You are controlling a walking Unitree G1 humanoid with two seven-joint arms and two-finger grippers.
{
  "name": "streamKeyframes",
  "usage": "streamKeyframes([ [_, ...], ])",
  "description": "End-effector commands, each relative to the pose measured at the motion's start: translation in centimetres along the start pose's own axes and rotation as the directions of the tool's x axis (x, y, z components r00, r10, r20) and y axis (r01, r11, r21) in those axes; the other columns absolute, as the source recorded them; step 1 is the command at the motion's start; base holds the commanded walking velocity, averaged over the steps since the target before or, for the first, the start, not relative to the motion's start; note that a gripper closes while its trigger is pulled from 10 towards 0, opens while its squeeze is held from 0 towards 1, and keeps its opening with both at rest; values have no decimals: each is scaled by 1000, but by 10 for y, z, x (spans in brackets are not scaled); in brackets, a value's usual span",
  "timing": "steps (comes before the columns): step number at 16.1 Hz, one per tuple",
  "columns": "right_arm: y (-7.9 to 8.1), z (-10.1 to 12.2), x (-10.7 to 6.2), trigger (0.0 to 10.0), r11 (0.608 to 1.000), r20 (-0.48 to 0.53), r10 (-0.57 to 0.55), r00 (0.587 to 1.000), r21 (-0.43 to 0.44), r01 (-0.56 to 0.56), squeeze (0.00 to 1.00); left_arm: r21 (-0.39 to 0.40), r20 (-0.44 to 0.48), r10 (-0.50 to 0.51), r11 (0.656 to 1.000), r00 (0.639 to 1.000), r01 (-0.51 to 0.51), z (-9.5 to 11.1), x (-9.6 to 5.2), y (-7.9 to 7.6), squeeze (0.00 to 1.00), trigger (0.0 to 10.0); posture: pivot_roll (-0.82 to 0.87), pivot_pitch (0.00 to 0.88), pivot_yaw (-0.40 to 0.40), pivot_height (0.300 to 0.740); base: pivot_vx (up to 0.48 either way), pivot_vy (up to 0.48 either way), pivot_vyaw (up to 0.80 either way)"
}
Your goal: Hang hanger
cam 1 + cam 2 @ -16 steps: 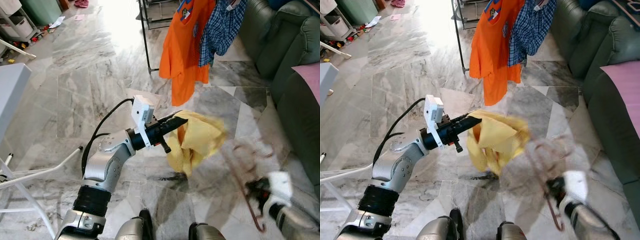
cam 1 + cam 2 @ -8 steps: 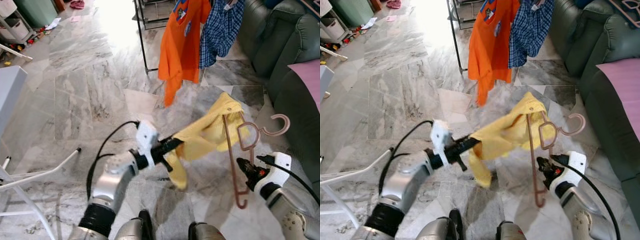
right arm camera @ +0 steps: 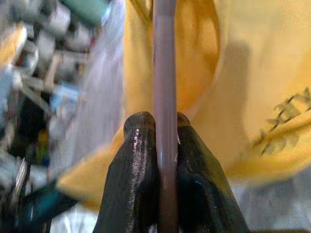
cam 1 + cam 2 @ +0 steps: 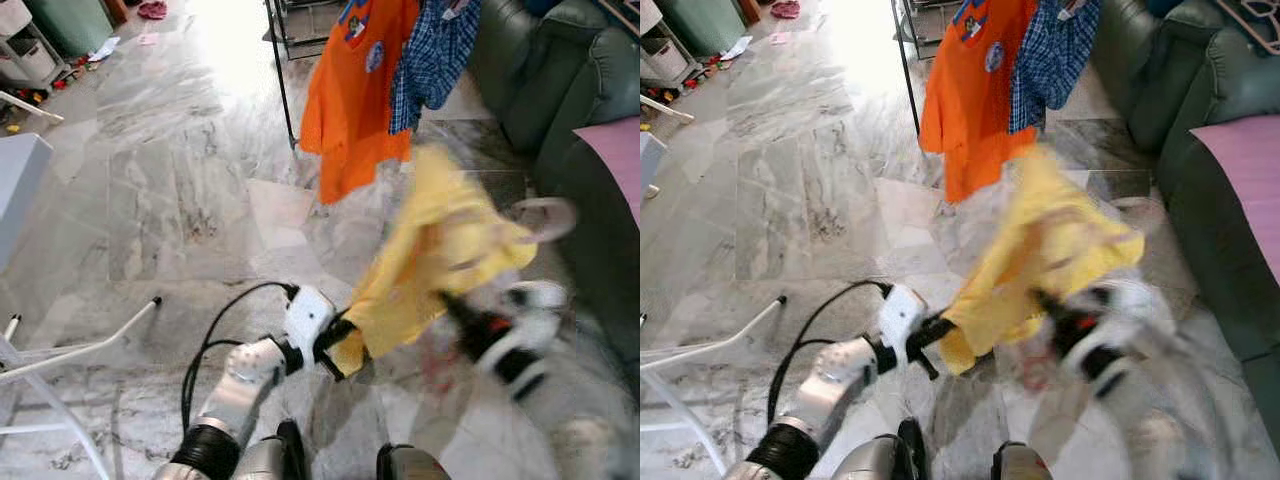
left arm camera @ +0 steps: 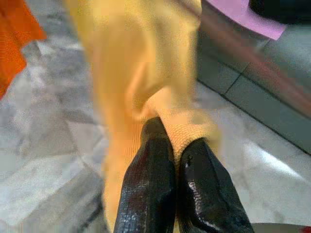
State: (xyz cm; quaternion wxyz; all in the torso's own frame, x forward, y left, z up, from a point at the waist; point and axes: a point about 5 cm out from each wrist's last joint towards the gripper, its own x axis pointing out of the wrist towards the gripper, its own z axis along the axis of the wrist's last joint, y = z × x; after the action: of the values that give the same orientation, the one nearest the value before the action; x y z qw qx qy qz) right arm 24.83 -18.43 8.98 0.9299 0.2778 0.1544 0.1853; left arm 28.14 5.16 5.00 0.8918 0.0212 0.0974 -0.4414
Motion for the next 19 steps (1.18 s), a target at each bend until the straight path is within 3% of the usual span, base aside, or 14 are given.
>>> streamKeyframes([
  [1,0,-9,-1,10000,1000,-33,-15,999,1,15,0,11,-13,-4,1000,1000,4,-4,-1,-2,0,10000,-221,210,108,740,0,0,0],
  [3,-14,-37,-7,10000,990,-154,-138,978,17,142,0,17,-16,-17,1000,1000,17,-7,1,-5,0,10000,-225,210,107,740,0,0,0],
  [5,-21,-49,-12,10000,978,-200,-197,960,32,207,0,22,-17,-21,1000,1000,21,-8,3,-7,0,10000,-225,212,107,740,0,0,0],
  [7,-22,-66,-16,10000,974,-265,-198,944,58,220,0,30,3,-15,999,1000,15,-5,7,-8,0,10000,-228,210,104,740,0,0,0],
  [8,-22,-84,-23,10000,975,-352,-181,918,56,214,0,19,31,-6,1000,1000,5,0,10,-7,0,10000,-234,212,105,740,0,0,0],
  [10,-32,-95,-31,10000,962,-388,-240,890,31,273,0,10,57,-11,1000,998,11,5,12,-7,0,10000,-234,212,104,740,0,0,0],
  [12,-53,-99,-40,10000,913,-381,-360,852,42,405,0,13,70,3,1000,998,-4,9,12,-5,0,10000,-233,211,108,740,0,0,0],
  [13,-61,-99,-44,10000,880,-370,-406,836,87,467,0,12,75,18,1000,997,-19,10,13,-3,0,10000,-233,211,107,740,0,0,0],
  [15,-61,-97,-44,10000,882,-359,-389,848,120,456,0,8,85,26,1000,996,-27,11,12,-1,0,10000,-235,210,108,740,0,0,0],
  [19,-98,-80,-54,10000,724,-256,-598,759,233,649,0,-58,210,35,998,977,-23,29,11,4,0,10000,-230,207,110,740,0,0,0],
])
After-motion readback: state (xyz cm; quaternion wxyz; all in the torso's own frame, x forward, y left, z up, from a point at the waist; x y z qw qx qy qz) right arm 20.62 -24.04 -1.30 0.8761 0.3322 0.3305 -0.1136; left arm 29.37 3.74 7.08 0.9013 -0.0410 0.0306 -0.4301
